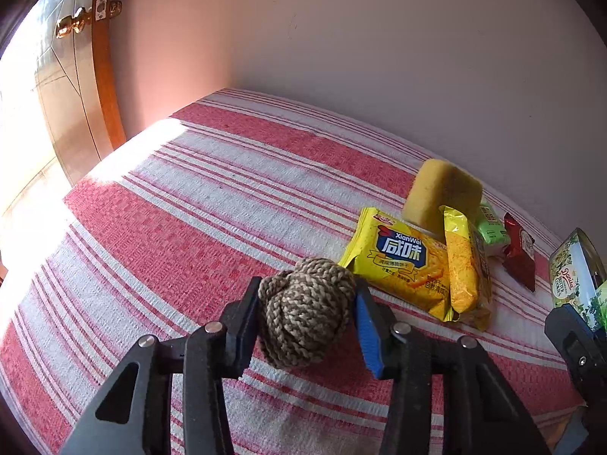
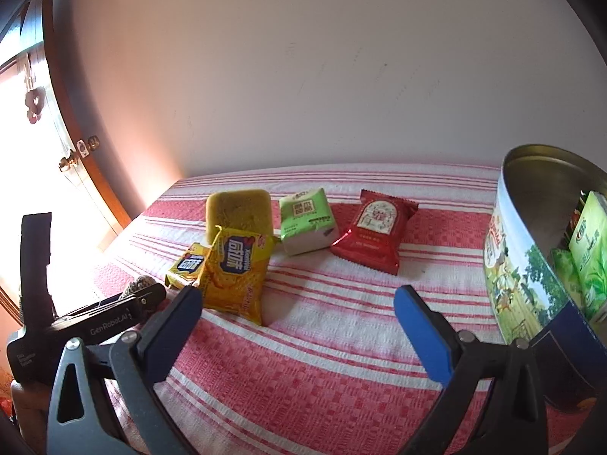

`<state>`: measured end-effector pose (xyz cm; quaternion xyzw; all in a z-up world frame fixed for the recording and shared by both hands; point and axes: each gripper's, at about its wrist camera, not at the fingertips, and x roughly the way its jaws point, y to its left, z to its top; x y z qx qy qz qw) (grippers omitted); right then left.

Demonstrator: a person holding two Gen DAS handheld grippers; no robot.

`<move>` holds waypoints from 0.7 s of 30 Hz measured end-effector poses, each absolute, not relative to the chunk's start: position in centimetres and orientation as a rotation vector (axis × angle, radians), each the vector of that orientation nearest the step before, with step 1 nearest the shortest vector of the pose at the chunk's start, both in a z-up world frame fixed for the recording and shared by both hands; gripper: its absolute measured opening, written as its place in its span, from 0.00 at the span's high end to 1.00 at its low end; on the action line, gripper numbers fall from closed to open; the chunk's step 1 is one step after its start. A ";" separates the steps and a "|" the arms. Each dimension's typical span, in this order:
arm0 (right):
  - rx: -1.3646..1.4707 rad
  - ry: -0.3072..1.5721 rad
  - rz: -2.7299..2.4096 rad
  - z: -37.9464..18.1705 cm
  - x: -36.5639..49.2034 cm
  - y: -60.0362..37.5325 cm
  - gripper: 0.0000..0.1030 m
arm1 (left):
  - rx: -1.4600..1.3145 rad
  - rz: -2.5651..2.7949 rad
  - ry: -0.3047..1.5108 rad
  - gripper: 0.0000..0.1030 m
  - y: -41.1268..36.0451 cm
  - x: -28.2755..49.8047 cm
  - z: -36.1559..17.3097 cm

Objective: Organize objects
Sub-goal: 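Grasp the rope ball with the left tool while the right tool grasps the yellow biscuit pack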

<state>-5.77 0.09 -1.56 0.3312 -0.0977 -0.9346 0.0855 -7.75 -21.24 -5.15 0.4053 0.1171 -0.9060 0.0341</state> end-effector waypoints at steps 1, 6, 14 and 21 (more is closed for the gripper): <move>0.997 -0.289 -2.776 -1.7 -6.2 -0.3 0.00 | 1.245 -2.788 0.368 0.55 -21.3 -7.7 -5.1; 1.044 -0.276 -2.720 -2.1 -8.2 -2.4 0.01 | 1.202 -2.799 0.384 0.56 -21.3 -7.2 -4.6; 1.193 -0.301 -2.647 -3.7 -12.8 -5.4 0.09 | 0.958 -2.754 0.486 0.56 -24.1 -6.0 -2.5; 1.196 -0.164 -2.619 -3.7 -12.9 -6.7 0.49 | 0.960 -2.753 0.474 0.56 -23.9 -5.9 -2.4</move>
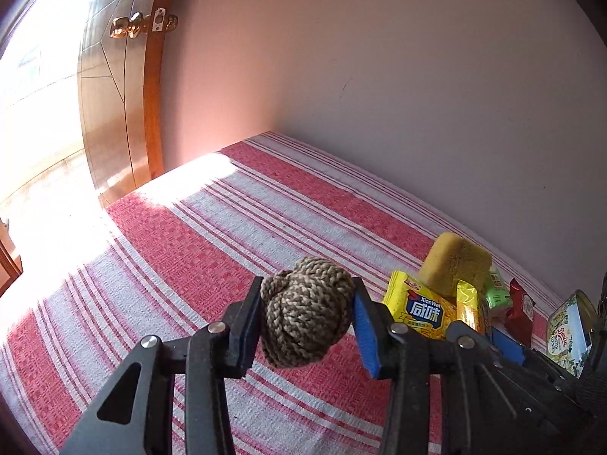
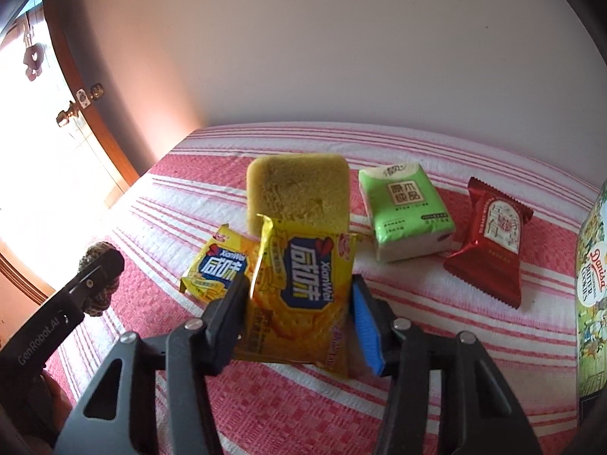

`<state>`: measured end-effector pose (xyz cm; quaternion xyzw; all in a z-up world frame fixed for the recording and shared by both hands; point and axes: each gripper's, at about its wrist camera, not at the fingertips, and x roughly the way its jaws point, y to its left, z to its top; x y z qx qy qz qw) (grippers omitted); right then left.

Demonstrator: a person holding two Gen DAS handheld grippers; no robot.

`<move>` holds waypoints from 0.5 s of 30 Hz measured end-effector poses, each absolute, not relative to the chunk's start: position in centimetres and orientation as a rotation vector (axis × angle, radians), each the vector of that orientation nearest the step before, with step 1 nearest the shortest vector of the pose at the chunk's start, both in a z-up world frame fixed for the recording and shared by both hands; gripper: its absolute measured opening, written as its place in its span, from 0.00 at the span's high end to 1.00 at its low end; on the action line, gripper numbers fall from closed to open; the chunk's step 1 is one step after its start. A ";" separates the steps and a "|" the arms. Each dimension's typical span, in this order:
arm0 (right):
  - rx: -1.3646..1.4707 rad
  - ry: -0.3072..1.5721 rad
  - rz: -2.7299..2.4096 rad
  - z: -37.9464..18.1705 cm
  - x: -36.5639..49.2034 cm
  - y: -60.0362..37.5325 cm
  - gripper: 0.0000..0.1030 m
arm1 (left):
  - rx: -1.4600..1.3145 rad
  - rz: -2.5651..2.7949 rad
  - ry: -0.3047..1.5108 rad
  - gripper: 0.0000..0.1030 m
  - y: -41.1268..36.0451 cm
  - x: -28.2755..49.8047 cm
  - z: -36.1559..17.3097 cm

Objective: Organize objects
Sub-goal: 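Grasp the rope ball with the left tool while the right tool grasps the yellow biscuit pack, then carry the rope ball and biscuit pack over the tin and release both inside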

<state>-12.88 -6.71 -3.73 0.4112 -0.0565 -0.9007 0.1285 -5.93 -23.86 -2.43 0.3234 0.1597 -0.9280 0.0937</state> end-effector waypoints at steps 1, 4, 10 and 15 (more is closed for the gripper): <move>1.192 -0.159 -2.621 -3.7 -12.7 -6.6 0.50 | 0.951 -2.753 0.462 0.56 -23.8 -5.9 -2.4; 1.135 -0.191 -2.636 -3.1 -11.4 -5.5 0.50 | 0.912 -2.749 0.426 0.56 -23.7 -5.6 -2.3; 0.947 -0.228 -2.745 -0.2 -6.7 -1.6 0.50 | 0.809 -2.825 0.429 0.56 -23.2 -4.7 -1.7; 0.817 -0.192 -2.875 1.5 -2.9 1.8 0.50 | 0.718 -2.838 0.378 0.56 -21.5 -3.5 -0.9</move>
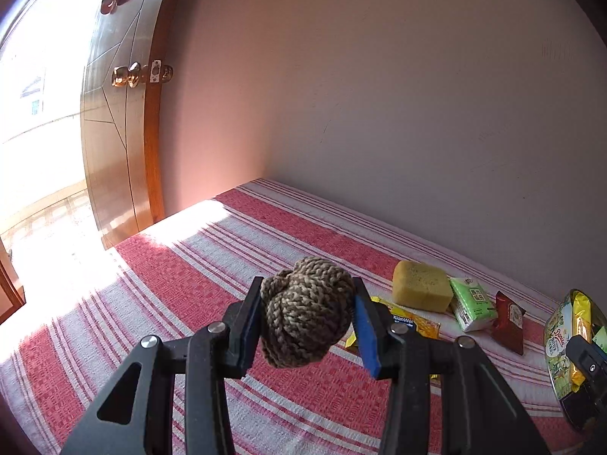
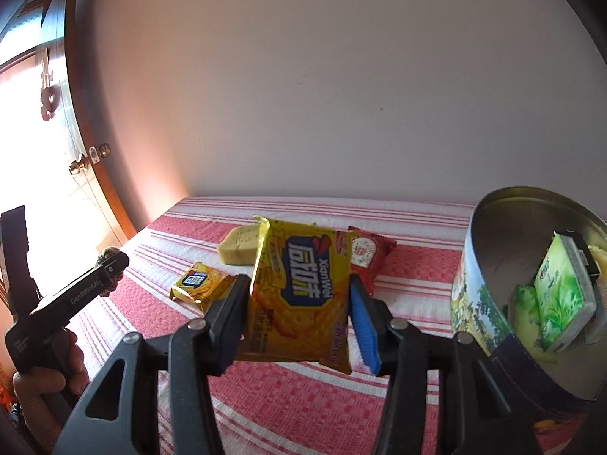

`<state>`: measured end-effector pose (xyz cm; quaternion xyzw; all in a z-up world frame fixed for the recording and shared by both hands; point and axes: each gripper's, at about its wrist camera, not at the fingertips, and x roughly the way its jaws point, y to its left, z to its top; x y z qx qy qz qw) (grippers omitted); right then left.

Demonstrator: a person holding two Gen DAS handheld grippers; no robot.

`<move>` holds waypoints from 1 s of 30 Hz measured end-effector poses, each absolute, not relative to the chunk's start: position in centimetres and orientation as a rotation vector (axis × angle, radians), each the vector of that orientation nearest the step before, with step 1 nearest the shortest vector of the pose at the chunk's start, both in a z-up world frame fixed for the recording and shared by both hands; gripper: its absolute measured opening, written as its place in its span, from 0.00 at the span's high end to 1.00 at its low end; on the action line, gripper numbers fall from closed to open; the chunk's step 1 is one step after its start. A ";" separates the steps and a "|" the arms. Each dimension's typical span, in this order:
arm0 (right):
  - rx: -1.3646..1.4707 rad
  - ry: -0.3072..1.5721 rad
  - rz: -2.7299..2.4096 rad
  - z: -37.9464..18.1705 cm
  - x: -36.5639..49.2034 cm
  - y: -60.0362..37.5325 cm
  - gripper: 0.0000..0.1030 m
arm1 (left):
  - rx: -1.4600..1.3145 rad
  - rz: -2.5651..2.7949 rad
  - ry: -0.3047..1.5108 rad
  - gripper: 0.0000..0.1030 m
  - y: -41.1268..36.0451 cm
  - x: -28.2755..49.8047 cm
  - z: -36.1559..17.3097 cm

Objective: Organize objects
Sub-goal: 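Carry the rope ball and biscuit pack over the tin and release both inside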

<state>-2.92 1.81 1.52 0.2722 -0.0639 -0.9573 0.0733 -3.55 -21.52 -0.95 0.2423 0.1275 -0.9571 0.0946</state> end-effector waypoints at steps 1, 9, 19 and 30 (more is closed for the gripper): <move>0.797 -0.177 -2.901 1.8 -2.4 2.4 0.50 | 0.723 -2.853 0.385 0.56 -21.2 -3.8 -1.1; 0.694 -0.133 -3.033 3.5 0.3 6.2 0.50 | 0.702 -2.945 0.228 0.56 -14.5 -2.2 -0.3; 0.674 -0.164 -3.114 4.7 1.9 11.2 0.50 | 0.752 -3.068 0.212 0.56 -6.5 -0.7 1.3; 0.612 -0.141 -3.224 6.0 4.2 17.8 0.50 | 0.677 -3.218 0.131 0.56 2.1 -0.2 3.5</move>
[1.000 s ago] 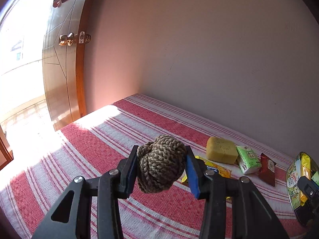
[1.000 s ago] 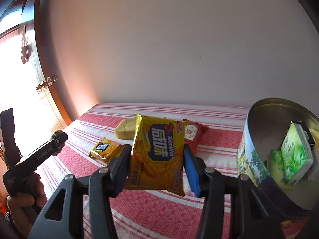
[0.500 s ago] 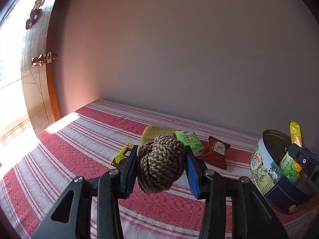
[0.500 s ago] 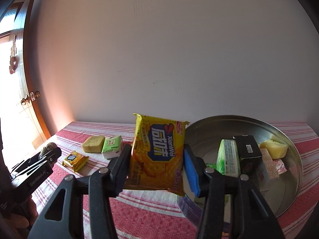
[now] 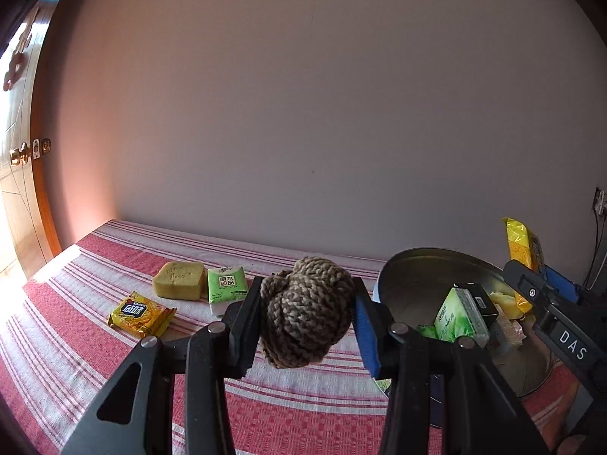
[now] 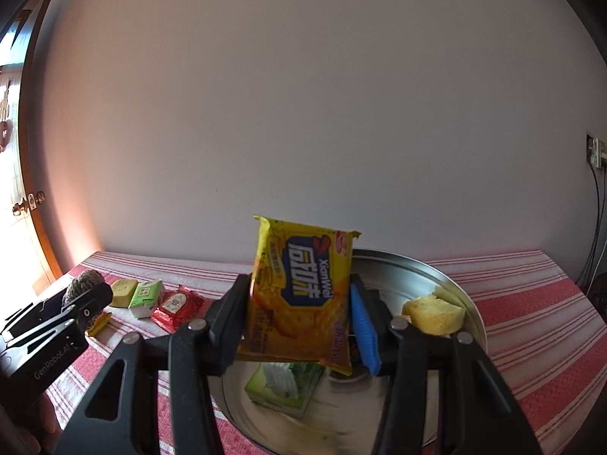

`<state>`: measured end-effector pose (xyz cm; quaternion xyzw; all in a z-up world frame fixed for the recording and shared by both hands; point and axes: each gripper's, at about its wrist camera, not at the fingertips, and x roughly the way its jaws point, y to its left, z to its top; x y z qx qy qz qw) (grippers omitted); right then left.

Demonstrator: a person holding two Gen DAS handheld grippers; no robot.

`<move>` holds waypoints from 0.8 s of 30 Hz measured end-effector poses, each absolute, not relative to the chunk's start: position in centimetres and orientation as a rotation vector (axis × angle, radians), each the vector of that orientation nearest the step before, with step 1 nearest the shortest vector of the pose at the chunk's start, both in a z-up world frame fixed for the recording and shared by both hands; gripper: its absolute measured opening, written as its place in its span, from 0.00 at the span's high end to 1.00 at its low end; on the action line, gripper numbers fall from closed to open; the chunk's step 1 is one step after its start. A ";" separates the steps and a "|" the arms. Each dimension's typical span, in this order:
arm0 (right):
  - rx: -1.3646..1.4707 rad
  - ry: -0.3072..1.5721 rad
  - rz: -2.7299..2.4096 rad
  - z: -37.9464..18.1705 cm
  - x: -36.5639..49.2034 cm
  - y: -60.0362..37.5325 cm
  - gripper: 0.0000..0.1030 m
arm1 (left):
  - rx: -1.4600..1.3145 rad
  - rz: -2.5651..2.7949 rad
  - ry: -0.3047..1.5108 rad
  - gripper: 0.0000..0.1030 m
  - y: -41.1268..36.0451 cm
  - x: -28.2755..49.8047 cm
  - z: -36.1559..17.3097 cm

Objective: Organize objects
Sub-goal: 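Carry the rope ball and biscuit pack over the tin and release both inside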

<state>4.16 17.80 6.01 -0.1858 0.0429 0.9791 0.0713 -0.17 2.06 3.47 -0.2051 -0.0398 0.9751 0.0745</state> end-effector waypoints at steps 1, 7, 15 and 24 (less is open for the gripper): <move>-0.557 0.134 2.935 6.1 4.3 18.4 0.50 | -0.611 2.914 -0.106 0.56 2.9 -0.2 3.6; -0.546 0.123 2.870 6.4 4.3 22.0 0.50 | -0.595 2.846 -0.054 0.56 7.2 -0.5 3.7; -0.593 0.101 2.773 5.8 3.4 26.5 0.50 | -0.583 2.760 0.031 0.56 12.6 -0.6 3.3; -0.680 0.022 2.717 4.2 1.7 28.9 0.50 | -0.655 2.710 0.050 0.56 15.6 -2.1 1.7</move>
